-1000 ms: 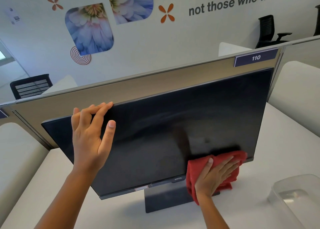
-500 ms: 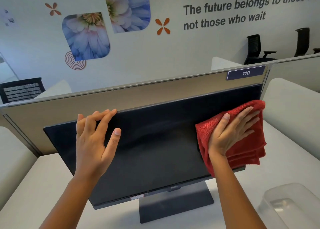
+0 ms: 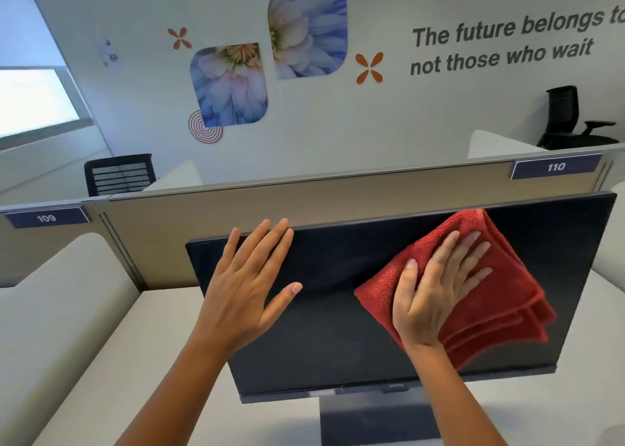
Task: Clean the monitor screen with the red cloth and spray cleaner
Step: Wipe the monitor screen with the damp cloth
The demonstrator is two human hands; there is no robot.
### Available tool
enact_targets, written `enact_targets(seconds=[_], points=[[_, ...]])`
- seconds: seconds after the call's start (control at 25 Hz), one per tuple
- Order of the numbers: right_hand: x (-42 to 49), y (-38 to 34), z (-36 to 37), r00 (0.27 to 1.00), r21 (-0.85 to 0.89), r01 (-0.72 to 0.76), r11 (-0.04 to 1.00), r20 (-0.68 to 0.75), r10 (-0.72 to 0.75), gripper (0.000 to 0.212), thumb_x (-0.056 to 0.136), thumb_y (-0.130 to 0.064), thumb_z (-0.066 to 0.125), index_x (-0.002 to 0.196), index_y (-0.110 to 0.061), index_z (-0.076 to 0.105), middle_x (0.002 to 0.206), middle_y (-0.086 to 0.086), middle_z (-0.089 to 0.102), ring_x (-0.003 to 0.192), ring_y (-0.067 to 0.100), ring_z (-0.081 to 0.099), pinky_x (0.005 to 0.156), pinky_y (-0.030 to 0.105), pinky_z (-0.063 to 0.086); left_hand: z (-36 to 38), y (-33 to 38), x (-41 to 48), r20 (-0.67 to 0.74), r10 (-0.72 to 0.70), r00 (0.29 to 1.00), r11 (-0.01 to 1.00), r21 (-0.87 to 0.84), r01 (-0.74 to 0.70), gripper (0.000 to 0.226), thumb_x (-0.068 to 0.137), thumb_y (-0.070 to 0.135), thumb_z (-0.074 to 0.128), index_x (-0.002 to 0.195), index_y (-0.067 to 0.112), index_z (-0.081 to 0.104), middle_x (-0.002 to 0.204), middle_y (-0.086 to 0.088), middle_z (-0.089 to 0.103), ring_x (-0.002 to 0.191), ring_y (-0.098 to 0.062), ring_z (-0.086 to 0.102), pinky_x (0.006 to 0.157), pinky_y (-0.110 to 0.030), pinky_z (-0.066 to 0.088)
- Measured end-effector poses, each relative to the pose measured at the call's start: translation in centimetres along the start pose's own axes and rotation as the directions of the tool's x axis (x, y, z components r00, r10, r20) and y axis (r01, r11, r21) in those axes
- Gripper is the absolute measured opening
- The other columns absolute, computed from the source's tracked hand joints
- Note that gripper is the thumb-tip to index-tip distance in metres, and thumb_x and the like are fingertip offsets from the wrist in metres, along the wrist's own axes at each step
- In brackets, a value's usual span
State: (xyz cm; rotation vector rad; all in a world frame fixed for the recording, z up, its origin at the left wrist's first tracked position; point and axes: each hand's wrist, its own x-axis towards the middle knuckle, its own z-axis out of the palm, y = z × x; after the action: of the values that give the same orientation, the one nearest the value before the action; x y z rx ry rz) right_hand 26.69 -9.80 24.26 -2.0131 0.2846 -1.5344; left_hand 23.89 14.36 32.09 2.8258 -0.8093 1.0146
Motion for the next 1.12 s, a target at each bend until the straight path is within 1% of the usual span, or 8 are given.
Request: enact_targets(seconds=[0.28,0.4,0.52,0.68,0.8,0.88,1.0,1.12], points=[[0.0,3.4,-2.6,0.986,0.093,-0.120,0.988,-0.105,0.129,0.078,0.089,-0.044,0.058,0.143,-0.001,0.023,0.147,0.034,0.017,0.141,0.041,0.012,0.118,0.040,0.010,-1.1,-3.8,-2.6,0.049,-0.070,0.996,0.997,0.018,0.069,0.068,0.093,0.055,0.022,0.147,0.016,0.007,0.157,-0.002,0.008,0.146,-0.017,0.002,0.119,-0.040,0.002],[-0.5,2.1,-1.8,0.918,0.049,-0.375,0.926,-0.119,0.379,0.081,0.089,-0.062,0.040,0.146,-0.007,0.023,0.153,0.027,0.015,0.141,0.047,0.007,0.113,0.060,0.008,-1.5,-4.7,-3.0,0.088,-0.049,0.995,0.999,0.015,0.048,0.066,0.093,0.056,0.019,0.147,0.020,0.004,0.157,0.002,0.006,0.145,-0.015,-0.001,0.119,-0.042,-0.001],[-1.4,-2.3,0.1,0.915,-0.001,-0.398,0.918,-0.075,0.396,0.084,0.088,-0.066,0.030,0.149,-0.011,0.012,0.156,0.026,0.005,0.142,0.047,0.000,0.107,0.070,0.004,-1.8,-5.6,-3.1,0.092,-0.029,0.995,0.993,-0.114,0.039,0.061,0.094,0.053,0.013,0.147,0.023,0.005,0.157,0.008,0.006,0.144,-0.008,-0.004,0.119,-0.034,-0.008],[-4.3,-8.7,2.9,0.985,-0.074,-0.166,0.983,0.034,0.169,0.081,0.089,-0.062,0.032,0.148,-0.010,0.014,0.153,0.031,0.010,0.140,0.051,0.002,0.106,0.071,0.002,-2.1,-5.9,-3.3,0.083,-0.010,0.997,0.973,-0.229,0.029,0.058,0.095,0.048,0.008,0.147,0.022,0.012,0.155,0.011,0.009,0.144,-0.003,-0.002,0.119,-0.032,-0.009],[-7.9,-12.7,5.0,0.979,-0.094,0.149,0.984,0.151,-0.134,0.075,0.090,-0.058,0.036,0.148,-0.015,0.017,0.154,0.023,0.011,0.140,0.049,0.003,0.107,0.070,0.000,-2.2,-5.9,-3.2,0.081,-0.007,0.997,0.965,-0.260,0.028,0.060,0.094,0.048,0.009,0.146,0.019,0.014,0.154,0.012,0.009,0.144,-0.003,0.000,0.119,-0.035,-0.006],[-10.1,-13.9,6.2,0.924,-0.089,0.350,0.932,0.198,-0.328,0.073,0.091,-0.057,0.039,0.149,-0.022,0.015,0.158,0.015,0.005,0.142,0.044,0.004,0.108,0.070,0.000,-2.2,-5.9,-3.2,0.085,-0.013,0.996,0.963,-0.268,0.035,0.060,0.094,0.049,0.010,0.146,0.020,0.013,0.153,0.013,0.009,0.143,-0.002,-0.001,0.119,-0.035,-0.007],[-13.5,-13.3,7.2,0.855,-0.105,0.491,0.865,0.249,-0.455,0.074,0.090,-0.058,0.042,0.149,-0.026,0.013,0.160,0.007,0.000,0.144,0.038,0.005,0.109,0.068,0.002,-2.1,-5.8,-3.2,0.086,-0.033,0.996,0.960,-0.274,0.055,0.060,0.092,0.053,0.005,0.144,0.024,0.007,0.152,0.015,0.007,0.142,0.000,-0.002,0.118,-0.031,-0.011],[-18.1,-10.0,7.0,0.706,-0.143,0.682,0.718,0.385,-0.594,0.069,0.090,-0.057,0.043,0.148,-0.029,0.020,0.159,0.008,0.004,0.145,0.034,0.004,0.111,0.066,0.002,-1.8,-5.4,-3.2,0.068,-0.061,0.996,0.956,-0.284,0.078,0.058,0.092,0.053,0.006,0.143,0.025,0.006,0.152,0.015,0.008,0.142,0.000,-0.002,0.118,-0.029,-0.013]])
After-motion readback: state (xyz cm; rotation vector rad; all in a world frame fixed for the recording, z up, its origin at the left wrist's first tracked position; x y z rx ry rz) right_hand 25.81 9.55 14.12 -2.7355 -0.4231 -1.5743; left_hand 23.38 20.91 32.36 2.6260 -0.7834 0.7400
